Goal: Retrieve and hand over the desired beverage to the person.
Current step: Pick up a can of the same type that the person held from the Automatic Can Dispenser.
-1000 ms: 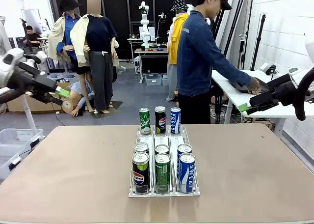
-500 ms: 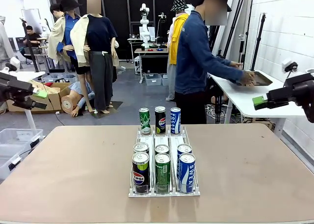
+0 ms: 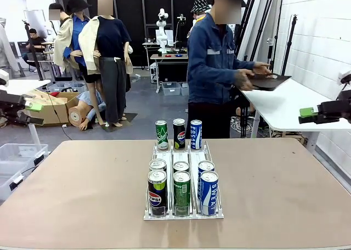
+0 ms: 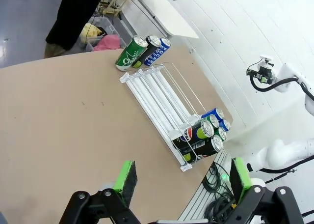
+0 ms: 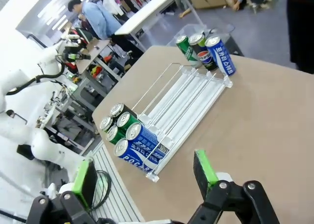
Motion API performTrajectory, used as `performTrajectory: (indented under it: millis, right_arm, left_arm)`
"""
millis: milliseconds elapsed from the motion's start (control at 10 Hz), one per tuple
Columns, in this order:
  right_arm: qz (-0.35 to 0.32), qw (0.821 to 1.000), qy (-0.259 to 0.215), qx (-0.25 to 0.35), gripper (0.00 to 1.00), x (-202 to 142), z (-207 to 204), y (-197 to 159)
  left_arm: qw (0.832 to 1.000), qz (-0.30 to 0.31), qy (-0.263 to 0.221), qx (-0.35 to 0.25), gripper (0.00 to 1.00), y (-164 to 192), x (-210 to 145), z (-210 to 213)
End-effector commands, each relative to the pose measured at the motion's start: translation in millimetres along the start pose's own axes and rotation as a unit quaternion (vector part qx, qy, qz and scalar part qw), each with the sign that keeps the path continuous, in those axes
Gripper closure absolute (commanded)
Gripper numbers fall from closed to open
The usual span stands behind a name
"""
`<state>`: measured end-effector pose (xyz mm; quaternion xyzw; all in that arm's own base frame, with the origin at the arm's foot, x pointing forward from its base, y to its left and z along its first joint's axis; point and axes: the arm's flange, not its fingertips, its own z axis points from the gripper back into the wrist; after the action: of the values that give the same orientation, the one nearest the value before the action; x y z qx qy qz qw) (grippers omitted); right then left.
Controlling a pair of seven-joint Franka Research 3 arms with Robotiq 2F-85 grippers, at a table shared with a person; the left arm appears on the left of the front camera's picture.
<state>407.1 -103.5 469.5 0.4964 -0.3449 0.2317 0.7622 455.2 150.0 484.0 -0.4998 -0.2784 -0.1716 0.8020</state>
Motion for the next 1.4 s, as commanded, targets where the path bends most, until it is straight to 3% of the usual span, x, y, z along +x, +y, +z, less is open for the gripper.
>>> performTrajectory:
  millis: [0,400,500,1300]
  right_arm:
    - [0.011,0.999,-0.028,0.013,0.0,-10,1,2]
    - [0.013,0.998,-0.063,0.009,0.0,-19,13,-1]
    - [0.0,1.0,-0.025,0.004,0.0,-13,13,-2]
    - [0.0,1.0,-0.025,0.004,0.0,-13,13,-2]
  left_arm:
    - [1.0,-0.012,-0.014,-0.013,0.0,4,-1,-1]
    - [0.999,-0.025,0.001,-0.031,0.0,6,-1,-3]
    - [1.0,0.0,0.004,-0.004,0.0,3,-1,-4]
    - [1.0,0.0,0.004,-0.004,0.0,3,-1,-4]
